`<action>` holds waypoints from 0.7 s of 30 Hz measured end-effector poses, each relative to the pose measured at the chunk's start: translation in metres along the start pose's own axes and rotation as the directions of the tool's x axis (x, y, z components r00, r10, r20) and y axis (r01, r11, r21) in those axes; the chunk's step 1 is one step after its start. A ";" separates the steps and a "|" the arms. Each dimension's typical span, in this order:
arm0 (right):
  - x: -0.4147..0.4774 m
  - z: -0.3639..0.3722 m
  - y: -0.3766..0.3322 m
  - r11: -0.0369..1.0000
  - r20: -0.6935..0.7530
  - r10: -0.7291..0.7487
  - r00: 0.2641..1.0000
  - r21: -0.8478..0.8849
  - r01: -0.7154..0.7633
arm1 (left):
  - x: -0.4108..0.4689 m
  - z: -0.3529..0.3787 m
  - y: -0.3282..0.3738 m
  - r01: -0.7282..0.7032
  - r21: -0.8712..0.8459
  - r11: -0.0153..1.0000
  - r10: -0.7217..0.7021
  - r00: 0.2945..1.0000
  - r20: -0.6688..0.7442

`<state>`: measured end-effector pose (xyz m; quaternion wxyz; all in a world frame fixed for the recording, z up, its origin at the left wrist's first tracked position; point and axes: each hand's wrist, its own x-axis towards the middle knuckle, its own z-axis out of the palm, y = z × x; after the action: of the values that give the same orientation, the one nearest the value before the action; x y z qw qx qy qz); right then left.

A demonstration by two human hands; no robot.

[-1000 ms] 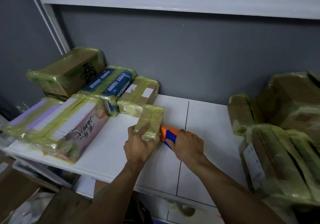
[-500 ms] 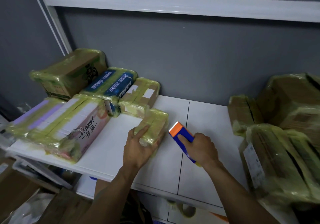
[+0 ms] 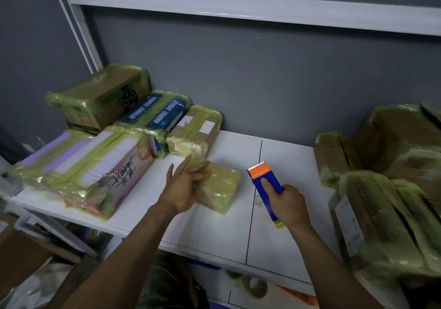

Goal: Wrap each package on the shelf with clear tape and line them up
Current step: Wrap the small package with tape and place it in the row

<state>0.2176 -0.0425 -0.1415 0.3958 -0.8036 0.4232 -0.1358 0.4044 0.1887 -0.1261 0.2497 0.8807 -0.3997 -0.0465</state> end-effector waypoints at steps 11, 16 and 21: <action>-0.001 0.004 0.002 1.000 -0.015 -0.005 1.000 0.001 0.005 | -0.026 0.038 0.029 0.086 -0.411 0.907 -0.214 0.937 -0.277; -0.003 0.001 0.000 1.000 -0.016 -0.004 1.000 0.013 0.004 | -0.006 0.041 0.029 0.030 -0.551 0.834 -0.131 0.981 -0.144; -0.013 -0.010 0.000 0.991 -0.094 -0.062 0.994 0.108 0.072 | 0.010 0.026 0.024 -0.041 -0.596 0.802 -0.045 0.991 -0.128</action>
<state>0.2046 -0.0378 -0.1333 0.4156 -0.7871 0.4051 -0.2089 0.3876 0.1572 -0.1363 0.5407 0.7589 -0.3458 -0.1100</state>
